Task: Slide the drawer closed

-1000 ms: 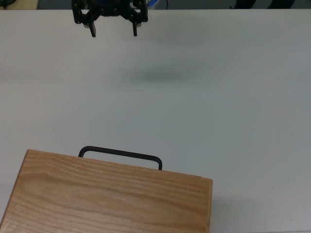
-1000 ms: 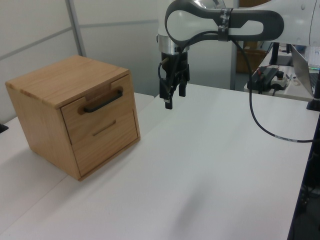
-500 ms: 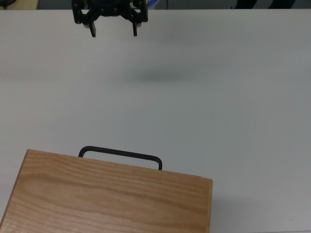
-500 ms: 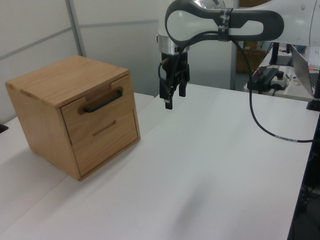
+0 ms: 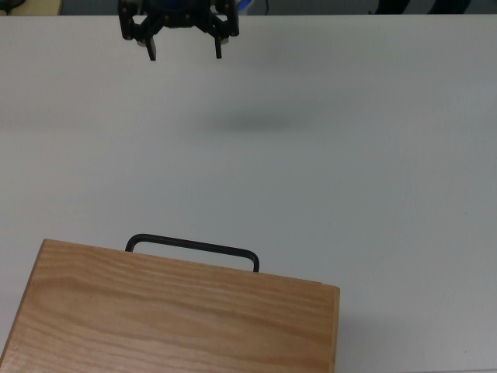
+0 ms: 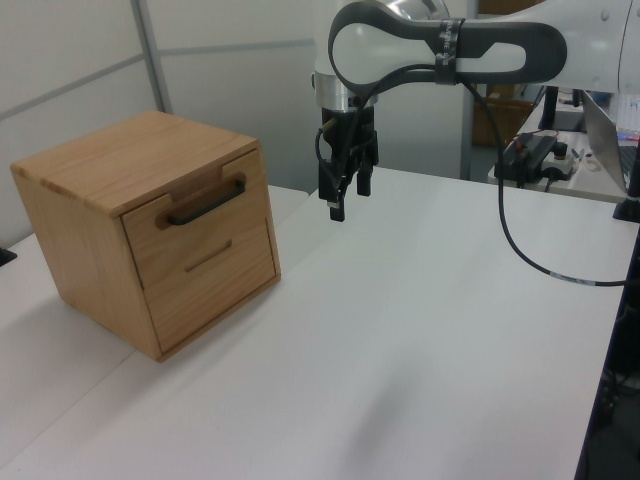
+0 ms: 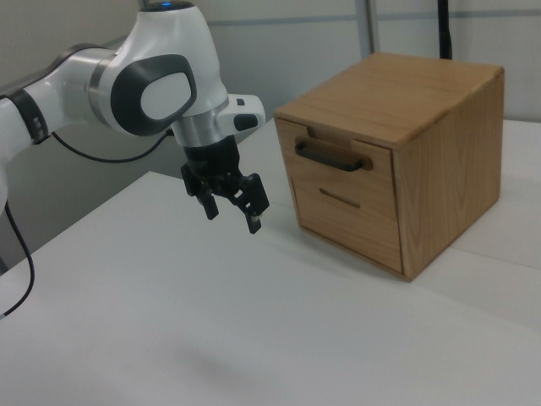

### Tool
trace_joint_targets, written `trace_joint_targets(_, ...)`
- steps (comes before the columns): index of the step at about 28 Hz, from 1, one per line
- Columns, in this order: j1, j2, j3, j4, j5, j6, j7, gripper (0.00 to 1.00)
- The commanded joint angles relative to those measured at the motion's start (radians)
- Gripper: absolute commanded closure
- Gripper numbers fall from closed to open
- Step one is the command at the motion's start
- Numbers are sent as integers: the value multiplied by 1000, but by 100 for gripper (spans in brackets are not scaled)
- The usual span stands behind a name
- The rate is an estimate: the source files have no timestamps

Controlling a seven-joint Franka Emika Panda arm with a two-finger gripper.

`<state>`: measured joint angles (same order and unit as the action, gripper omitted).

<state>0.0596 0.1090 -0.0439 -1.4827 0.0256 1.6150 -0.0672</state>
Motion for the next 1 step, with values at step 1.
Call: trace_joint_targets(1, 3, -12, -2, -16, 24, -3, -19, 0)
